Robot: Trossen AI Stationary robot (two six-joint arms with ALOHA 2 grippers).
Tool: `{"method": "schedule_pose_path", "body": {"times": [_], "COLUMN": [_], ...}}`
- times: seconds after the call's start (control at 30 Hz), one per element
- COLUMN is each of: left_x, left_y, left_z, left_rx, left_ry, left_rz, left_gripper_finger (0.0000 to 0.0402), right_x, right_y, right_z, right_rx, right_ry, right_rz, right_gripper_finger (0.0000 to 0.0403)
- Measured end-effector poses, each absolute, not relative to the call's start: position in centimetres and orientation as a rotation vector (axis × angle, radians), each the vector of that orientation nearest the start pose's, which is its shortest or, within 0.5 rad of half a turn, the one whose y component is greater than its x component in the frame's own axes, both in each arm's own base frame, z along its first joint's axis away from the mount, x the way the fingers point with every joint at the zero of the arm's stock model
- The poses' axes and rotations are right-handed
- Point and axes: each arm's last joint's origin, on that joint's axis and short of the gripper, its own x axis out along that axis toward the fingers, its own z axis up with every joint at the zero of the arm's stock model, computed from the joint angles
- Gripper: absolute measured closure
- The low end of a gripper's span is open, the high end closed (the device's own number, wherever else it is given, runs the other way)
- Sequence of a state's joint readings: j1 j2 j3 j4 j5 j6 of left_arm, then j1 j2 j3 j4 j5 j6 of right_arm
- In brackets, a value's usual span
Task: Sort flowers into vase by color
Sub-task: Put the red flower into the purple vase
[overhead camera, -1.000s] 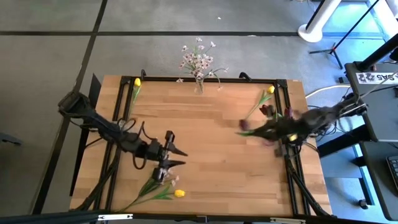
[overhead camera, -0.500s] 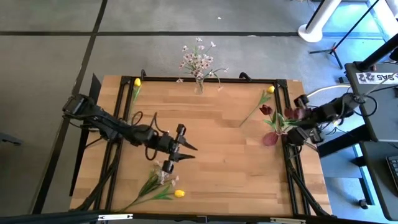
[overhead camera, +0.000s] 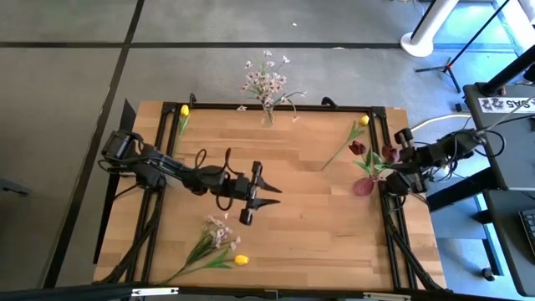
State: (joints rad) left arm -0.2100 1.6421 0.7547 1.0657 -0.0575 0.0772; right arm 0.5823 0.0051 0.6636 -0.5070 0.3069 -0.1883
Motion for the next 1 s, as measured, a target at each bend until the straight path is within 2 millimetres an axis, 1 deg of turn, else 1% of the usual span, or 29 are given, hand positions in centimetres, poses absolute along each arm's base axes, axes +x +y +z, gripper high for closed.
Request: {"method": "schedule_pose_path", "body": {"times": [0.1, 0.27, 0.43, 0.53, 0.6, 0.67, 0.77, 0.87, 0.93, 1.0], "left_x": [32.9, 32.8, 32.2, 31.9, 31.8, 31.5, 30.9, 30.0, 29.4, 28.4], "left_y": [-6.9, -7.6, -7.8, -7.9, -7.9, -7.8, -8.0, -8.6, -9.2, -9.7], "left_z": [22.9, 22.7, 23.2, 23.7, 24.3, 24.4, 23.9, 23.8, 23.7, 23.3], "left_rx": [0.039, 0.045, 0.054, 0.031, 0.007, -0.034, -0.132, -0.279, -0.371, -0.412], "left_ry": [-0.169, -0.139, -0.1, -0.05, -0.011, 0.058, 0.191, 0.297, 0.372, 0.489], "left_rz": [-0.145, -0.127, -0.001, 0.063, 0.102, 0.153, 0.179, 0.196, 0.2, 0.219], "left_gripper_finger": [0.028, 0.028, 0.028, 0.028, 0.028, 0.028, 0.028, 0.028, 0.028, 0.028], "right_x": [1.5, 1.5, 1.1, 1.1, 1.0, 1.0, 0.9, 0.8, 0.8, 1.0], "right_y": [-0.2, -0.3, -0.5, -0.7, -0.7, -0.8, -0.7, -0.7, -0.6, -0.4], "right_z": [30.6, 29.6, 30.4, 30.7, 31.2, 31.5, 32.1, 32.7, 33.5, 35.0], "right_rx": [-0.152, -0.1, -0.087, -0.09, -0.076, -0.062, -0.02, 0.015, 0.043, 0.067], "right_ry": [-0.081, 0.025, 0.047, 0.136, 0.188, 0.268, 0.383, 0.506, 0.576, 0.6], "right_rz": [0.242, 0.211, 0.212, 0.174, 0.152, 0.144, 0.148, 0.15, 0.163, 0.163], "right_gripper_finger": [0.0395, 0.0394, 0.0386, 0.0359, 0.0333, 0.0306, 0.0267, 0.0232, 0.0214, 0.0203]}}
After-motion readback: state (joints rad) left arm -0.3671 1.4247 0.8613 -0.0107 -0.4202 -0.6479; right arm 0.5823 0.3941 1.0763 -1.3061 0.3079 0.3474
